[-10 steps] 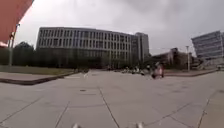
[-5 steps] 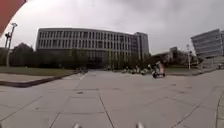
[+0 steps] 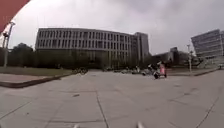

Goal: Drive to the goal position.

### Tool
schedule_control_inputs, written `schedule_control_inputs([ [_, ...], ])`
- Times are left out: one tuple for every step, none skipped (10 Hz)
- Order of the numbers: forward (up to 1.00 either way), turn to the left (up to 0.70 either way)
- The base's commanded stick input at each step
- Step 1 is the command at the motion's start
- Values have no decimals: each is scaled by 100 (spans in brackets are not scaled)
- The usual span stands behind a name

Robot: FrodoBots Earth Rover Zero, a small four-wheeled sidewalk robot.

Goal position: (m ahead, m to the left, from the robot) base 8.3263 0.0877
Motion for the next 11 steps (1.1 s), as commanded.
schedule_control_inputs([
  [50,0],
  [50,0],
  [50,0],
  [50,0],
  [50,0],
  [50,0],
  [50,0],
  [50,0],
  [50,0],
  [50,0],
  [50,0],
])
